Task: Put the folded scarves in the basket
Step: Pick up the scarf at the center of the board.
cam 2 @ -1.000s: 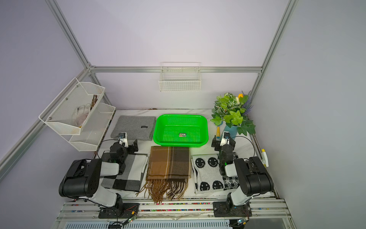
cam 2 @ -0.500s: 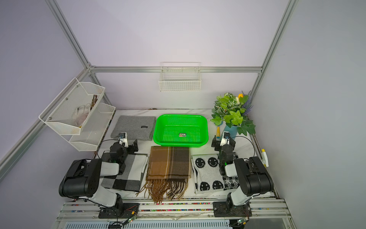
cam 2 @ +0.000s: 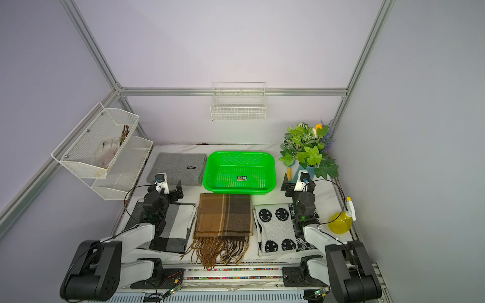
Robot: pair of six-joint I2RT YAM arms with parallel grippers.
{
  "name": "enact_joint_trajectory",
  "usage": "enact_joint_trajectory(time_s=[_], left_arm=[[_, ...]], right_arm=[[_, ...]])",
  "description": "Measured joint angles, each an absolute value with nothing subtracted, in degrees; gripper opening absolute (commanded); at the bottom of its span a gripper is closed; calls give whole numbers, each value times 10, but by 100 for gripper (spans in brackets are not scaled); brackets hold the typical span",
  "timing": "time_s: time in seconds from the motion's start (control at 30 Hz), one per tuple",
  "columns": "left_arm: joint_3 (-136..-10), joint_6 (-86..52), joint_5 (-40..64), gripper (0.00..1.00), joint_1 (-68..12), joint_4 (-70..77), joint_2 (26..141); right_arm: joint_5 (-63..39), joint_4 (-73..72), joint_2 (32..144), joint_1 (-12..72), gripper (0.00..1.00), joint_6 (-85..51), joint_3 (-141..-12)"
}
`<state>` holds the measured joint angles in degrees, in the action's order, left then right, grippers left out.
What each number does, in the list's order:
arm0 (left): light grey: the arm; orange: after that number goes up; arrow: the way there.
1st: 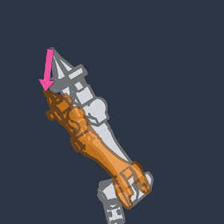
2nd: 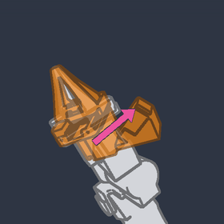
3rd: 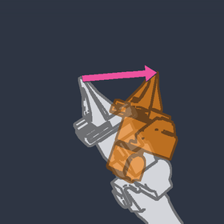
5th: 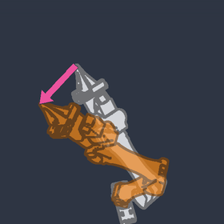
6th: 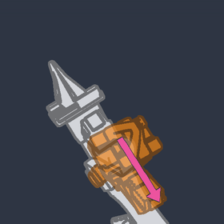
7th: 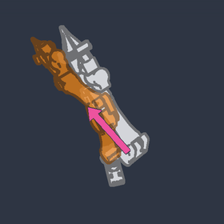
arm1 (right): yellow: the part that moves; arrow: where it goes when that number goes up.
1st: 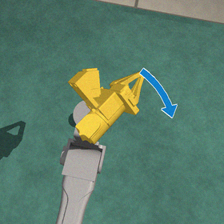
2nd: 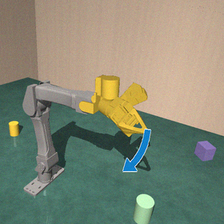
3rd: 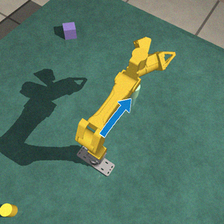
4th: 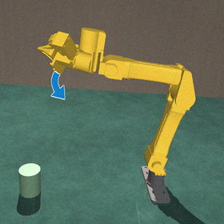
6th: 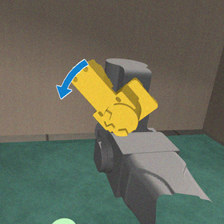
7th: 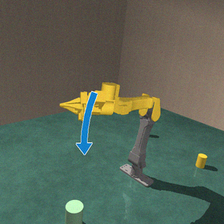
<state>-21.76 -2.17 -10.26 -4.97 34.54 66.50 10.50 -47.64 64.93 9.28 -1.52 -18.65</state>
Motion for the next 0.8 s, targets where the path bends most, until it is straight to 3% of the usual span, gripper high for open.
enact_joint_trajectory(time_s=[0.2,0.37,0.53,0.8], left_arm=[[-328,-122,-80,92,-149,148,594],[-302,-211,-34,90,-180,37,612],[-270,-282,19,87,-195,-25,625],[-249,-342,43,91,-257,-55,607]], right_arm=[[48,-261,539,219,90,-79,-268],[-6,-131,537,315,84,-150,-309],[-54,-57,583,389,81,-220,-310],[-26,61,686,484,82,-257,-368]])
